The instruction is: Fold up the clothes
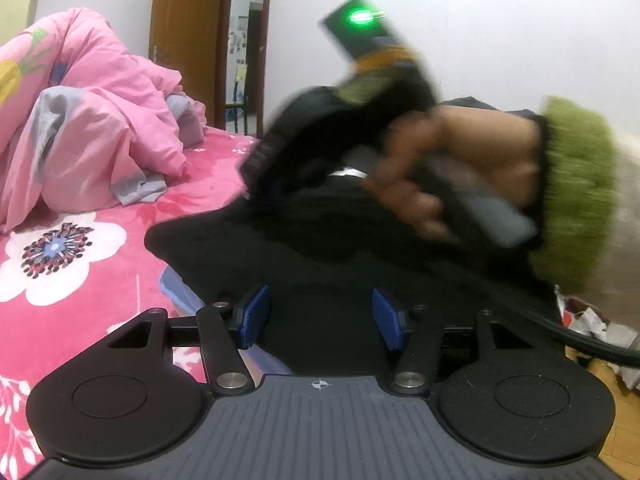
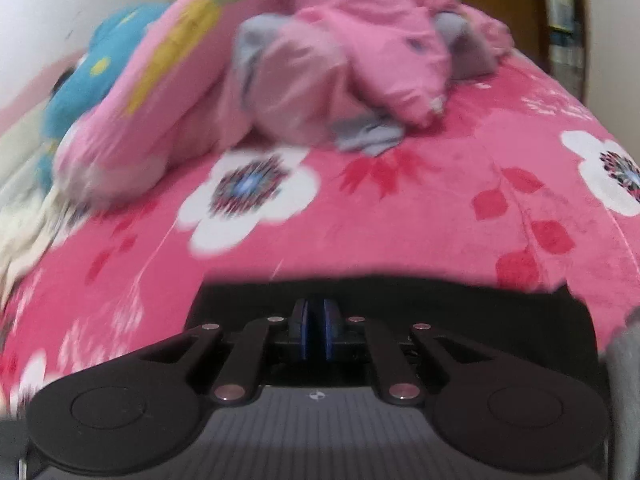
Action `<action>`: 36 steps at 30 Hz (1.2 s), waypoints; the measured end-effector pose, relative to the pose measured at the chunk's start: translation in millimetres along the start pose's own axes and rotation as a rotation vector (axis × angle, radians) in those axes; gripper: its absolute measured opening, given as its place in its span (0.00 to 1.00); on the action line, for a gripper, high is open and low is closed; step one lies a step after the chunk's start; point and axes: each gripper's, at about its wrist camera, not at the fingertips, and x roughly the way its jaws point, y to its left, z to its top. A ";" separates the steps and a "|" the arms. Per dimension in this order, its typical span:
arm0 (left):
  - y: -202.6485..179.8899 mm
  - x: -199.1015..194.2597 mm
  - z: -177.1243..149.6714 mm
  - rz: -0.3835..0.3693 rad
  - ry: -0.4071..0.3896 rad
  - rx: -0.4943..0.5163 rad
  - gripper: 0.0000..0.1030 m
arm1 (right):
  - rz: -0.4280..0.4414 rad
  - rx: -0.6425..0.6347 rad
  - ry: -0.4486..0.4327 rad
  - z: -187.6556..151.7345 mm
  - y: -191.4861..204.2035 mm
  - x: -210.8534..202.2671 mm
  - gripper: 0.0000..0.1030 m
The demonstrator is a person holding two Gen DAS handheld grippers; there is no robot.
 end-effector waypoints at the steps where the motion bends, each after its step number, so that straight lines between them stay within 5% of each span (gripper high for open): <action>1: 0.3 -0.5 -0.2 -0.003 -0.001 0.002 0.55 | -0.022 0.012 -0.001 4.1 -1.3 9.8 0.08; 2: 1.2 -0.8 -0.3 -0.007 -0.002 0.001 0.55 | -0.068 0.011 -0.031 8.3 -3.2 9.5 0.10; 7: 9.6 -6.4 0.1 -0.027 -0.016 -0.043 0.55 | -0.032 0.118 -0.142 8.7 -20.8 -38.2 0.11; 14: 26.6 -26.4 7.1 -0.012 -0.060 -0.152 0.55 | -0.034 -0.060 -0.134 -52.4 17.6 -111.5 0.11; 20: 39.5 -22.9 24.7 0.036 -0.035 -0.223 0.55 | -0.105 -0.214 -0.085 -107.1 60.3 -98.4 0.11; 26: 54.3 -22.1 32.2 0.052 -0.027 -0.303 0.55 | -0.169 -0.430 -0.164 -151.8 120.4 -100.8 0.11; 28: 54.9 -27.4 31.6 0.058 -0.034 -0.298 0.55 | -0.126 -0.470 -0.167 -159.3 133.0 -107.0 0.10; 30: 57.8 -31.0 31.4 0.060 -0.036 -0.300 0.55 | -0.101 -0.438 -0.177 -160.0 135.6 -115.3 0.10; 36: 65.3 -38.0 31.3 0.053 -0.025 -0.301 0.55 | -0.214 -0.218 -0.240 -141.5 105.4 -128.9 0.11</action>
